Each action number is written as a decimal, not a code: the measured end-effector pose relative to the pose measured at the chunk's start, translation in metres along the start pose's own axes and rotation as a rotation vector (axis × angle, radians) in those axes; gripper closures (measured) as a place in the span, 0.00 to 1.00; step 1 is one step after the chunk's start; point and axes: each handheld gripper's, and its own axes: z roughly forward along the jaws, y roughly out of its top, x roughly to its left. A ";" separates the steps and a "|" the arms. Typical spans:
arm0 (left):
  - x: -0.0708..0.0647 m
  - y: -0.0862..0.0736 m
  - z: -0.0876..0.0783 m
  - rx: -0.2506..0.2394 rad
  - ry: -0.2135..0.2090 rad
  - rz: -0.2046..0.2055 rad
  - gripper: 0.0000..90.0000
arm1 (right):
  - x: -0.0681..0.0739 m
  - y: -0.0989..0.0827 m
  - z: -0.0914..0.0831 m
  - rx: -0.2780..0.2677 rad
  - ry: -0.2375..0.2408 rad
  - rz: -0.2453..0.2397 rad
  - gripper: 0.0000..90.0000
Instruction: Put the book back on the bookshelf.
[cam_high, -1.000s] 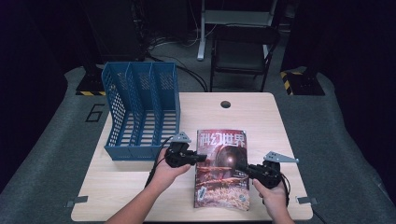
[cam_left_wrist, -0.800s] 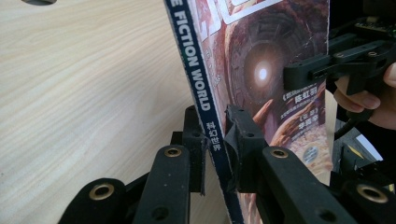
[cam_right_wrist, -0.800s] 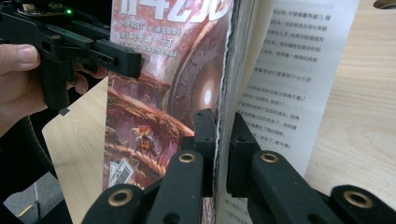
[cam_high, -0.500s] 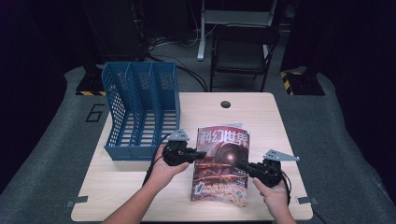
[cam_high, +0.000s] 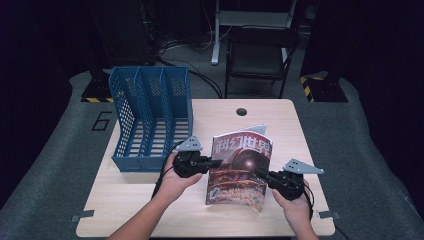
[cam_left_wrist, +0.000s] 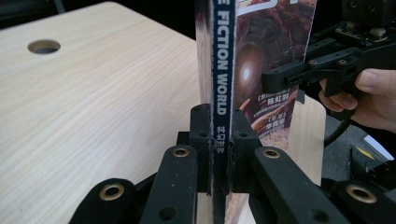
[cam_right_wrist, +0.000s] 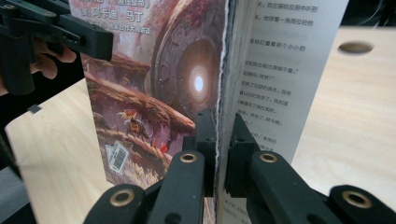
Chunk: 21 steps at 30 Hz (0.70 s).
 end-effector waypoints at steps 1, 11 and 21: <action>-0.001 0.000 -0.001 -0.007 0.009 0.012 0.93 | 0.001 0.001 -0.001 -0.012 -0.009 -0.014 0.97; -0.004 -0.013 -0.001 -0.022 0.038 0.036 0.93 | 0.003 -0.003 0.002 -0.005 -0.010 -0.035 0.95; -0.007 -0.023 -0.005 -0.073 0.048 0.038 0.93 | -0.004 -0.013 0.005 0.048 0.045 0.001 0.72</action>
